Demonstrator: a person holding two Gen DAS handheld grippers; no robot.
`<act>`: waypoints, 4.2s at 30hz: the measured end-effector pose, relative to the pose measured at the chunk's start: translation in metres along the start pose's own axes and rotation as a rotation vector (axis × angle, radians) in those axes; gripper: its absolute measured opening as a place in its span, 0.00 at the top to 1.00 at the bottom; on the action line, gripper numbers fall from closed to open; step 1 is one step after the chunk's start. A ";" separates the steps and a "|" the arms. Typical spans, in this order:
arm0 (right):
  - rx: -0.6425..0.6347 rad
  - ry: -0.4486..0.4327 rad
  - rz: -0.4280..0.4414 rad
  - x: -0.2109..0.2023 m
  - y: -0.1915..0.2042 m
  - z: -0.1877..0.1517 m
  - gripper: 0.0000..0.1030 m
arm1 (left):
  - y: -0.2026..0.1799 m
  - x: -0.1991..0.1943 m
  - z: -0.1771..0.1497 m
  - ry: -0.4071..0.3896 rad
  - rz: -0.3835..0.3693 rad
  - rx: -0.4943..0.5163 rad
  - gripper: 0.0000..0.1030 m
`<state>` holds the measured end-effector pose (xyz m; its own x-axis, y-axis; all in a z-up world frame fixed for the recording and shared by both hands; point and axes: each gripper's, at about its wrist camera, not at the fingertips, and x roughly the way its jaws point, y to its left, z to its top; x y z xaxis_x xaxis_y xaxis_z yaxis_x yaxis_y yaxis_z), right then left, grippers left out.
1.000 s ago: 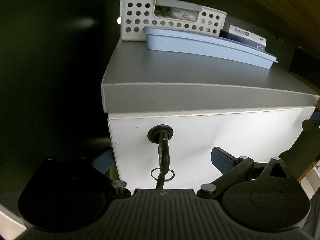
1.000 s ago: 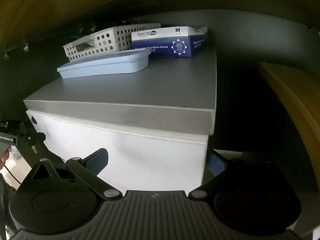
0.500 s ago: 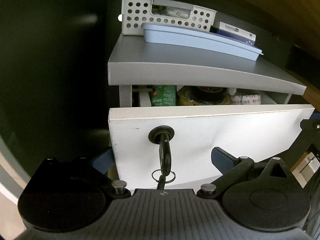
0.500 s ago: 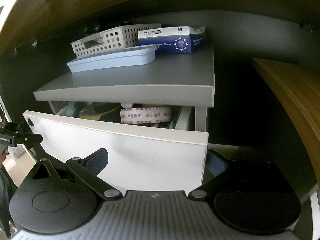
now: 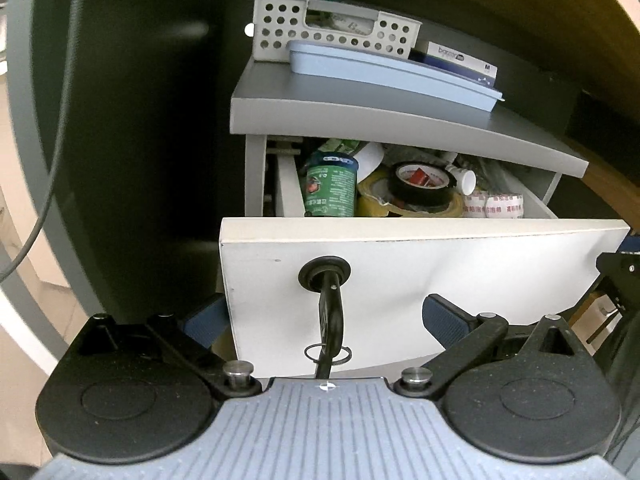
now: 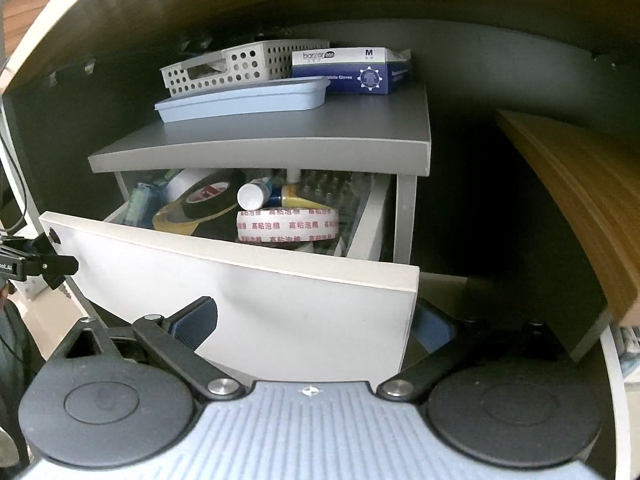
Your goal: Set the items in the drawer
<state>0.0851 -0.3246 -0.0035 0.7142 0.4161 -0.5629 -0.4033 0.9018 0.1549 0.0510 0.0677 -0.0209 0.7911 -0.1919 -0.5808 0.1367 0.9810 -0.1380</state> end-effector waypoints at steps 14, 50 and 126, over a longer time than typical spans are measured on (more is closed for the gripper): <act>0.004 0.055 -0.013 -0.035 0.014 -0.021 0.02 | -0.005 -0.036 -0.026 0.007 -0.009 -0.004 0.01; 0.033 0.065 0.008 -0.078 0.010 -0.018 0.03 | -0.014 -0.078 -0.022 -0.033 0.034 0.042 0.00; 0.139 0.093 -0.086 -0.063 -0.341 -0.057 0.11 | -0.492 0.105 -0.002 0.092 -0.470 0.578 0.07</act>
<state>0.1454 -0.6649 -0.0676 0.6841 0.3299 -0.6505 -0.2558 0.9437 0.2097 0.0653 -0.4350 -0.0159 0.5224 -0.5716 -0.6328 0.7596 0.6491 0.0406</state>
